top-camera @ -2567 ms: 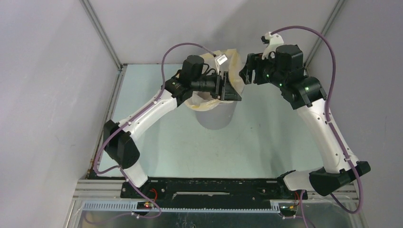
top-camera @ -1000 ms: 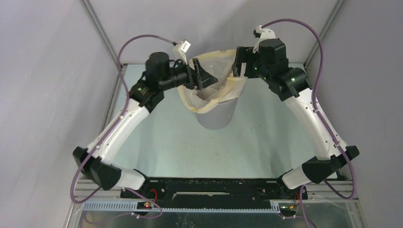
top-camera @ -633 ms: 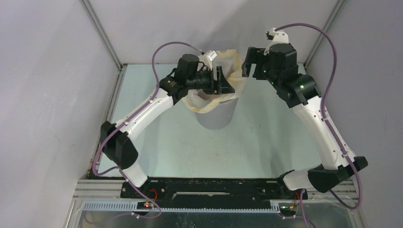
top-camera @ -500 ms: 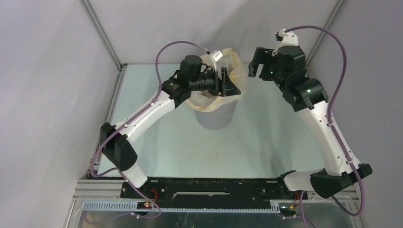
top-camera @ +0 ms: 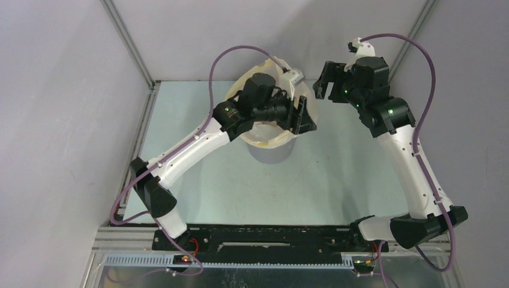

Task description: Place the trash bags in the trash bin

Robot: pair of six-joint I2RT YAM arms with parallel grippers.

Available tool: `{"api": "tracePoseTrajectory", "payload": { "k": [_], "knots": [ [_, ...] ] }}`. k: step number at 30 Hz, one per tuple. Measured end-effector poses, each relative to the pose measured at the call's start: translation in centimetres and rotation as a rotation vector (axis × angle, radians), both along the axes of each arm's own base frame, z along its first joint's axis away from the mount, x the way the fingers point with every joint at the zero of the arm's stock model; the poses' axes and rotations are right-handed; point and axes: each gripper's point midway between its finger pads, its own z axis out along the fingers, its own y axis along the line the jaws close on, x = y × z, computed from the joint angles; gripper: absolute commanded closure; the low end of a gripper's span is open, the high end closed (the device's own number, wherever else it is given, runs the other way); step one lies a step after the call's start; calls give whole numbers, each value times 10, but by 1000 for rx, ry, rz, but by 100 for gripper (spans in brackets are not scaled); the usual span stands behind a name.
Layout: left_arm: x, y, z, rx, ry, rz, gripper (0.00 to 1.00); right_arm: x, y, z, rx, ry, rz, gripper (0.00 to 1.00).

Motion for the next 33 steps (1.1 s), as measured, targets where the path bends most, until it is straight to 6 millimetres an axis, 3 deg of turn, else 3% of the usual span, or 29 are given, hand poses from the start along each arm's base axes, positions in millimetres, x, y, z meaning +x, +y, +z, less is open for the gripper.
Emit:
{"api": "tracePoseTrajectory", "payload": {
  "k": [6,9,12,16,22,28,33],
  "knots": [
    [5,4,-44,180,-12,56,19,5,20,-13,24,50,107,19],
    [15,6,-48,222,-26,87,10,7,28,-24,27,85,147,18],
    [20,11,-39,234,-59,112,4,6,33,-31,17,111,177,15],
    [23,24,-20,224,-100,162,3,6,39,-25,-28,100,192,13],
    [14,56,27,149,-167,240,0,5,49,-11,-74,56,191,17],
    [14,107,64,79,-198,403,0,5,48,-10,-82,50,183,17],
    [35,168,55,65,-152,591,1,6,62,10,-140,1,194,14]
  ]
}}
